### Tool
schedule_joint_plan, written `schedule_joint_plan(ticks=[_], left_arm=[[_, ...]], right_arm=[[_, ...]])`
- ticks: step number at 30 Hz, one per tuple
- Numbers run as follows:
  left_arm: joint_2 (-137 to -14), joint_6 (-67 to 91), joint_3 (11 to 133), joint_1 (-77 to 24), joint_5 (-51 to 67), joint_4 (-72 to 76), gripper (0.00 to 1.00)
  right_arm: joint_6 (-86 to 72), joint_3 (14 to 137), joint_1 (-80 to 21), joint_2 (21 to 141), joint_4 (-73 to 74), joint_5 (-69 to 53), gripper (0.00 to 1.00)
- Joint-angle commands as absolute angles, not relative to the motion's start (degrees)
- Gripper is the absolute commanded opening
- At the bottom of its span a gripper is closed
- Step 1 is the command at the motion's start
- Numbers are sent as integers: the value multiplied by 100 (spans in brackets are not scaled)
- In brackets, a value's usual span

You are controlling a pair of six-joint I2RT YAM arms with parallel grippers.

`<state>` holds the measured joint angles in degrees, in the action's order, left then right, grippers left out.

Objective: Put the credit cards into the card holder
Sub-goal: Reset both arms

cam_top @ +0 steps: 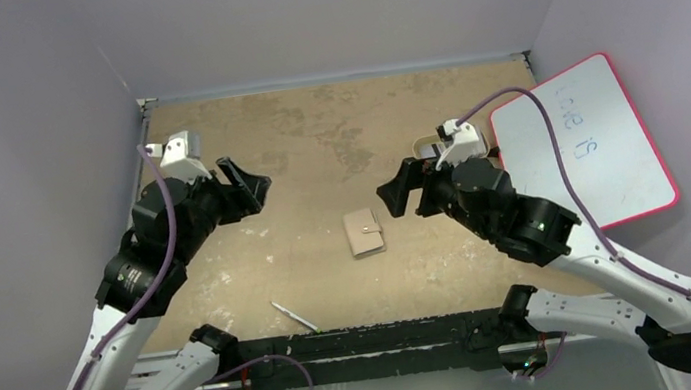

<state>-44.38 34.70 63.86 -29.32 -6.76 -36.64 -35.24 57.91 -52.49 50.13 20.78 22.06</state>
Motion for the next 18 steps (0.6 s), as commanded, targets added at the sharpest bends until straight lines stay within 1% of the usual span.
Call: schedule_joint_plan(ticks=[1, 13, 18], left_arm=[[-4394, 3256, 6232, -2915, -913, -3772, 68], [-4104, 3280, 6146, -2912, -831, -3418, 68], [-4042, 3280, 6083, -2912, -873, -3348, 72]], right_arm=[[-3738, 5674, -5262, 4767, 1934, 2422, 99], [-3661, 5806, -5260, 4632, 1843, 2507, 99], [-3686, 5779, -5256, 4595, 1822, 2466, 99]])
